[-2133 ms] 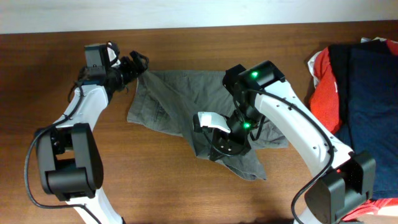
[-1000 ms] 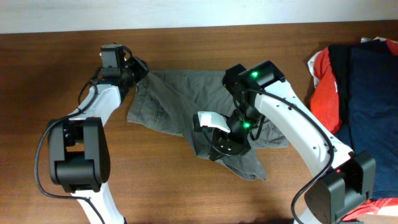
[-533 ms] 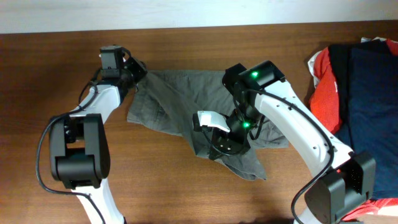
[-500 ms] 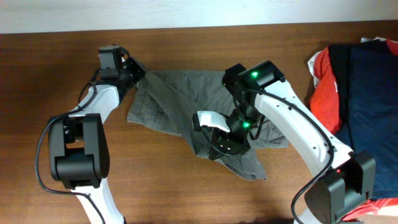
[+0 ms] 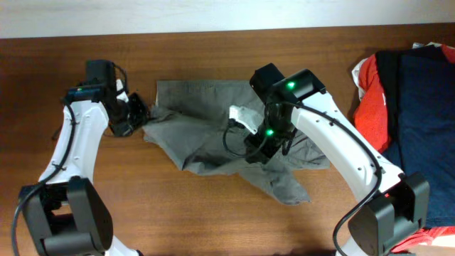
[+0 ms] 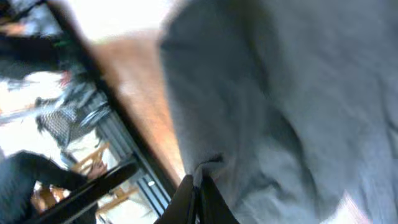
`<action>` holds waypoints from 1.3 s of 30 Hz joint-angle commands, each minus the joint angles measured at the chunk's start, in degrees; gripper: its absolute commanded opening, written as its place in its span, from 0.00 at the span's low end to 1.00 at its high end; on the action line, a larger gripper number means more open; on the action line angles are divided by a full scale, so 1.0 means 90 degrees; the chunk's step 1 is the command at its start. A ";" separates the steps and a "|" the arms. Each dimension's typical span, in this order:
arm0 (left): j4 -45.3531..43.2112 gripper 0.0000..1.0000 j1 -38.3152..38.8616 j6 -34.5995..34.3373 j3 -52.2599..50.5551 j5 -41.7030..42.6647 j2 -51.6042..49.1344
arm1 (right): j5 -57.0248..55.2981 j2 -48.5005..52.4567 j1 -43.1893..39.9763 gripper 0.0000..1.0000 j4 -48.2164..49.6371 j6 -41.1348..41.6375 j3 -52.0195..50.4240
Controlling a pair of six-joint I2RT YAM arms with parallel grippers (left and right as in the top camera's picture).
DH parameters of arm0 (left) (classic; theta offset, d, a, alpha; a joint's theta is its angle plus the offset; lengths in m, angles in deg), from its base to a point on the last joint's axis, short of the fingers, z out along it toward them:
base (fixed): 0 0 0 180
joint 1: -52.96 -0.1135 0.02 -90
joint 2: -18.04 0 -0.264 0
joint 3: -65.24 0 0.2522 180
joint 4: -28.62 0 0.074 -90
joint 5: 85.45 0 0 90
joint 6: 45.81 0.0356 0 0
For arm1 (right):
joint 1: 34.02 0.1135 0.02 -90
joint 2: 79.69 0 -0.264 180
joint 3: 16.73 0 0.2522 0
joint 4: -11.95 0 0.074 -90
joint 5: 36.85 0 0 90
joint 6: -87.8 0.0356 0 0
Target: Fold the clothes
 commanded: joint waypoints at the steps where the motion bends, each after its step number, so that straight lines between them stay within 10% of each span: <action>1: 0.0449 0.01 0.0369 0.0204 -0.0563 -0.0969 0.0117 | -0.1489 -0.0124 0.0046 0.04 0.0143 0.1909 -0.0143; 9: -0.0355 0.01 0.0627 0.0255 -0.2176 -0.1365 0.0117 | -0.2110 -0.0095 -0.0384 0.04 0.2601 0.3509 -0.3121; 17: -0.1294 0.01 0.0627 0.0253 -0.2586 -0.1362 0.0117 | -0.2310 -0.0092 -0.0789 0.04 0.3077 0.3786 -0.3560; 33: -0.6669 0.01 0.0607 0.0505 -0.3135 -0.1360 -0.1120 | -0.3789 0.0600 -0.0789 0.04 0.7329 0.3971 -0.4150; 39: -0.2123 0.01 0.0607 0.1154 -0.0561 -0.1362 -0.0486 | -0.2351 -0.1120 -0.0789 0.04 0.5581 0.2965 -0.3458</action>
